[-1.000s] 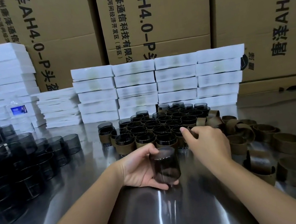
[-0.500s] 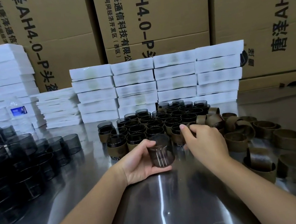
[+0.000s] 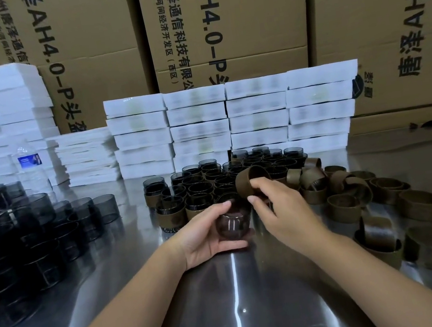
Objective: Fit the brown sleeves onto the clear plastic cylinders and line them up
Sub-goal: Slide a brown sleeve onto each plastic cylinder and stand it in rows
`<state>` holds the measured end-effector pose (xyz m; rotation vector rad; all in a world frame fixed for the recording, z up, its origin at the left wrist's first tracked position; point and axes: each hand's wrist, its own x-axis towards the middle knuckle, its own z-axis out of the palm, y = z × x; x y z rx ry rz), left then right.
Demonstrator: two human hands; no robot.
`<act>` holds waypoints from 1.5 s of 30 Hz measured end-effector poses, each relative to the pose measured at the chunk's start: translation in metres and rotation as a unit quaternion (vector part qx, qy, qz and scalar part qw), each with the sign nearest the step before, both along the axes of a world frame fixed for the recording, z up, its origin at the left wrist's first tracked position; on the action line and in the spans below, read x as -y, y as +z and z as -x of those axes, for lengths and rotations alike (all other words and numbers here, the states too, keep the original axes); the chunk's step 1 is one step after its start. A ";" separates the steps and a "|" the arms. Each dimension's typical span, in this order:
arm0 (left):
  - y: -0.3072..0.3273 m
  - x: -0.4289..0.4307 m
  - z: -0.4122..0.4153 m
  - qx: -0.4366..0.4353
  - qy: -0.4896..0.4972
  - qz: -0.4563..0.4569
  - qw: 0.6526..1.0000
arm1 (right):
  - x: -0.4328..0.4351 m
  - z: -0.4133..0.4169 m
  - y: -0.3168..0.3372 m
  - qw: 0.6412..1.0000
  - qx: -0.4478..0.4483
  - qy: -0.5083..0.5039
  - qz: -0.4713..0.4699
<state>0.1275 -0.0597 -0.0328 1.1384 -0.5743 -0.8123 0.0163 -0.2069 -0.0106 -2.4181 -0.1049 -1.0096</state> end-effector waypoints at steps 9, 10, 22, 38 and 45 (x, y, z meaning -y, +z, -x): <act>0.001 0.003 0.000 0.015 0.004 -0.020 1.000 | -0.006 0.001 0.001 0.998 0.049 0.031 0.007; 0.002 0.004 0.000 0.010 0.003 -0.019 1.000 | -0.007 0.001 0.002 0.998 0.047 0.030 0.008; 0.001 0.002 0.005 0.024 -0.011 0.013 1.000 | -0.017 0.006 -0.002 0.990 0.039 0.049 0.125; -0.003 0.004 -0.003 -0.012 0.013 0.035 0.999 | -0.015 -0.001 0.000 0.995 0.074 0.015 -0.066; -0.002 0.006 0.000 0.037 0.057 0.025 0.997 | -0.001 -0.014 -0.009 0.928 -0.134 0.055 -0.342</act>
